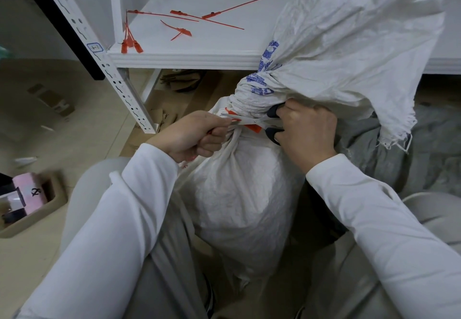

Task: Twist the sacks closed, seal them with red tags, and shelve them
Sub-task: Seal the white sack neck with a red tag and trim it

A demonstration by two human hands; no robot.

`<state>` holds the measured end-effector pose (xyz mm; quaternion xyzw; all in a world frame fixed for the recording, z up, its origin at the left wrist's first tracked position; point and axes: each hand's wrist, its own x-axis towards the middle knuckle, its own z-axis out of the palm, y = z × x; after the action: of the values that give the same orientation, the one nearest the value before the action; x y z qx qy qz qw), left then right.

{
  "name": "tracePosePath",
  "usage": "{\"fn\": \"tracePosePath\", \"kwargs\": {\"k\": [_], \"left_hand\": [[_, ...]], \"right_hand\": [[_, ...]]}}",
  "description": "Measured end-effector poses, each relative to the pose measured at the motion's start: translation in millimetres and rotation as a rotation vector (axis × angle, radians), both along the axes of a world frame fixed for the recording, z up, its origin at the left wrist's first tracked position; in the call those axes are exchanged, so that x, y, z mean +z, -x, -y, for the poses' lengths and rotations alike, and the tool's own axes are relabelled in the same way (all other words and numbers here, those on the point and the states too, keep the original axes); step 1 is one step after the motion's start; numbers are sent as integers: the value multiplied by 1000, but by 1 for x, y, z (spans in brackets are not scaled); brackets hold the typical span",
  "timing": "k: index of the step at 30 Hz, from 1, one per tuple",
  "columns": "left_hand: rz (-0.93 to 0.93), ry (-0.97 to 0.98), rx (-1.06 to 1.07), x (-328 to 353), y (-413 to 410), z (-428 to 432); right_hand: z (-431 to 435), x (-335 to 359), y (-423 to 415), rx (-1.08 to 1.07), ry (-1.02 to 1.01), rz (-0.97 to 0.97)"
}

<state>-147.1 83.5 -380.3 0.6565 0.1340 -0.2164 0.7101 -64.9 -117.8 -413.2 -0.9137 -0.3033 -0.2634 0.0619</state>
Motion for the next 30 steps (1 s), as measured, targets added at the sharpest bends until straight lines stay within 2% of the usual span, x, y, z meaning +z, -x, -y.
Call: {"fn": "tracePosePath", "kwargs": {"k": [11,20,24,30], "left_hand": [[21,-77,-204,-9,0,25],[23,-37,-108,-4,-1,16],[34,-26,-130,-4,1,13],[26,-9,-133,-5,1,15]], "right_hand": [[-8,-4,9,42,-35,125],[-1,-4,0,-7,-29,121],[-2,-6,1,-40,-13,142],[-3,-8,2,41,-28,119]]}}
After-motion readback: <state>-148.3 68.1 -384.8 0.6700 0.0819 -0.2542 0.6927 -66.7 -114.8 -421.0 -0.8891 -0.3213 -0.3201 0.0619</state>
